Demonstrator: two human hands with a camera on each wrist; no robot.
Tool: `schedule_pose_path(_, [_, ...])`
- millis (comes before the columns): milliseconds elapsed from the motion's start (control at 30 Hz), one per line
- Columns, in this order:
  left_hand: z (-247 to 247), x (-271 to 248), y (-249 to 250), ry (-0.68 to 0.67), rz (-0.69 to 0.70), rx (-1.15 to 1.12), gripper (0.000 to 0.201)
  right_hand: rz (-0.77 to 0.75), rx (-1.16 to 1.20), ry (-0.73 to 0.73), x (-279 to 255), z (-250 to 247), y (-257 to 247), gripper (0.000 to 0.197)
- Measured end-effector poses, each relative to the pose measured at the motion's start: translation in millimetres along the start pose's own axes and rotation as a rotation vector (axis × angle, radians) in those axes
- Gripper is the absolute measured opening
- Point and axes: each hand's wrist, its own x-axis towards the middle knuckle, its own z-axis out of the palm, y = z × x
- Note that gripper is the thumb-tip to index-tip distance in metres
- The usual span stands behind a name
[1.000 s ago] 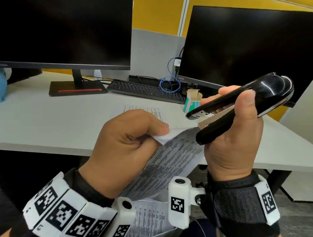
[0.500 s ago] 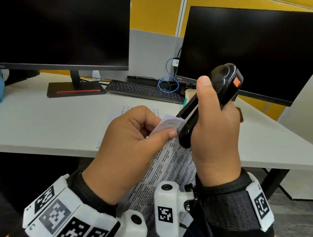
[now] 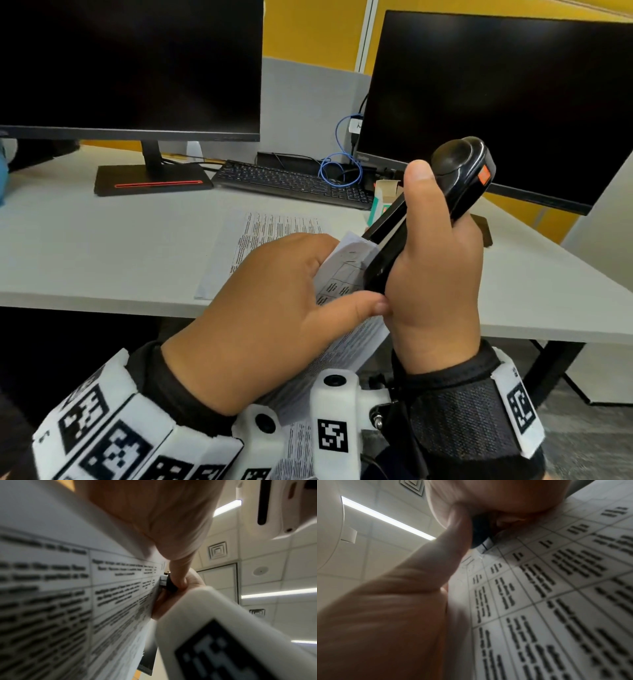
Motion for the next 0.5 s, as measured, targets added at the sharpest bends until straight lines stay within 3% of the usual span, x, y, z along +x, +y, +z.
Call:
schedule_pose_path(67, [0.3,-1.4,-0.5,0.027,0.053,0.019,0.033,-0.014,-0.026,-0.018,-1.6,0.4,1.4,0.008])
schedule_pose_path(233, [6.6,-6.0,0.0,0.063,0.077,0.003,0.046,-0.023,-0.017,-0.042,0.1,3.5,-0.4,0.005])
schedule_pose_path(400, [3.7,5.4,-9.5,-0.037,-0.085,-0.079,0.022,0.132,0.107,0.035,4.7,2.5,1.4,0.029])
schedule_pose_path(500, [2.4,6.3,-20.3,0.014,-0.126,-0.046,0.017,0.160,0.174,0.089,8.1,-5.1,0.9,0.028])
